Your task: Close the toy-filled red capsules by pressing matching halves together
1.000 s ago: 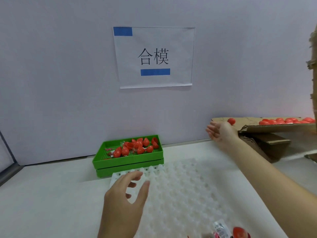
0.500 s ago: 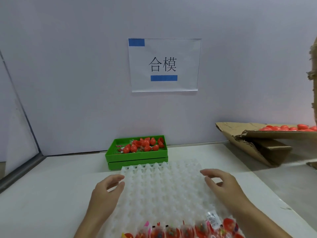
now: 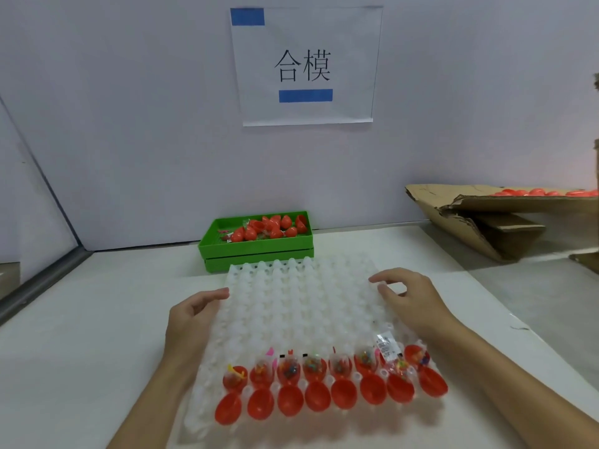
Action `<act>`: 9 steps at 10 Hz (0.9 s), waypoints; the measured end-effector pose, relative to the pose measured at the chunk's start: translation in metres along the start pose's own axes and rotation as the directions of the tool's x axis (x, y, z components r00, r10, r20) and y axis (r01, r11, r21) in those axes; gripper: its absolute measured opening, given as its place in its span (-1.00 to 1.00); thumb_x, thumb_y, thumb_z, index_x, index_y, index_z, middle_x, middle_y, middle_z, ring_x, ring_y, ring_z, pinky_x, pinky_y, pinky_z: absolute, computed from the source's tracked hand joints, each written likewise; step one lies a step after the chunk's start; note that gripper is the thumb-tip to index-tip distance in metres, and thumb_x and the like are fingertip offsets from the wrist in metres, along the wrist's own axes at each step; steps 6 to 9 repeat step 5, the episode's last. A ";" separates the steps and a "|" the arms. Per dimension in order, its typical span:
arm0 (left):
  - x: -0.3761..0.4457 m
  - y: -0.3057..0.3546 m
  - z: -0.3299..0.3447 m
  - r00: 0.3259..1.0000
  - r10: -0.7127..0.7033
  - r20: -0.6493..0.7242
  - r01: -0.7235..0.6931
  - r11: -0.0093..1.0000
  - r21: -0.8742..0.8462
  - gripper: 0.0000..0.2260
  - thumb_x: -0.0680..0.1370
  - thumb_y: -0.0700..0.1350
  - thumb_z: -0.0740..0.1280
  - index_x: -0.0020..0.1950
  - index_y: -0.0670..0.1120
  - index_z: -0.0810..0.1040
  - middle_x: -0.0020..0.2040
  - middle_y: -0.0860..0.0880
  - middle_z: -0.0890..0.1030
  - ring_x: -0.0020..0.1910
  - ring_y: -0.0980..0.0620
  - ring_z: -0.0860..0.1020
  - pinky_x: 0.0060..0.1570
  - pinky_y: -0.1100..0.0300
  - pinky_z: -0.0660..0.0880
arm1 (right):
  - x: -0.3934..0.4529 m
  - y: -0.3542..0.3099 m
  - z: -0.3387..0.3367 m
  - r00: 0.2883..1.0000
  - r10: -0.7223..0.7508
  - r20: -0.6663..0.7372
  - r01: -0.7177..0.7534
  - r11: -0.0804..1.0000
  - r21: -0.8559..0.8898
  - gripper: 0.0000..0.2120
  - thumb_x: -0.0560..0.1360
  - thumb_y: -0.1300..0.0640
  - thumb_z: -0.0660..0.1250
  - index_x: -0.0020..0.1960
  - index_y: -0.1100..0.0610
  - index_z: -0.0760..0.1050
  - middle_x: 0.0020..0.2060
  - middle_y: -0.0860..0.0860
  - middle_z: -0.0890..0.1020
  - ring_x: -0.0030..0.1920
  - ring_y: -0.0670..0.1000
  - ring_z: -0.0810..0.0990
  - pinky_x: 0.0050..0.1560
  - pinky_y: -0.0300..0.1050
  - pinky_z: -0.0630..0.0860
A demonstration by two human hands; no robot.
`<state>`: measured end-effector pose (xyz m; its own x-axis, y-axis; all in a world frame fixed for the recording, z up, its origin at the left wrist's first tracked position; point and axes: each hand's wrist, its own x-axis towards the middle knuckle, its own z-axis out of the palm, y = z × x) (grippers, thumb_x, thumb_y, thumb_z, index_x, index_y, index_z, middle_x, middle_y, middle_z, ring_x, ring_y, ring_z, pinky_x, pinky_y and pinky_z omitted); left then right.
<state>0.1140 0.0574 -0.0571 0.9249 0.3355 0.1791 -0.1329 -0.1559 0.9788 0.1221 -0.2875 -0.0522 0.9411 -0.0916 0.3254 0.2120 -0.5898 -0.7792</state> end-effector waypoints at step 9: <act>0.002 -0.004 0.004 0.999 0.034 -0.011 -0.033 0.999 0.043 -0.75 0.57 -0.32 0.29 -0.10 -0.06 0.71 -0.03 0.17 0.69 -0.05 0.38 0.59 -0.06 0.41 0.41 | -0.001 -0.034 -0.019 0.982 -0.126 -0.144 0.120 0.992 -0.048 -0.80 0.60 0.26 0.31 0.04 0.01 0.65 0.00 -0.06 0.69 0.06 -0.05 0.64 0.04 -0.16 0.58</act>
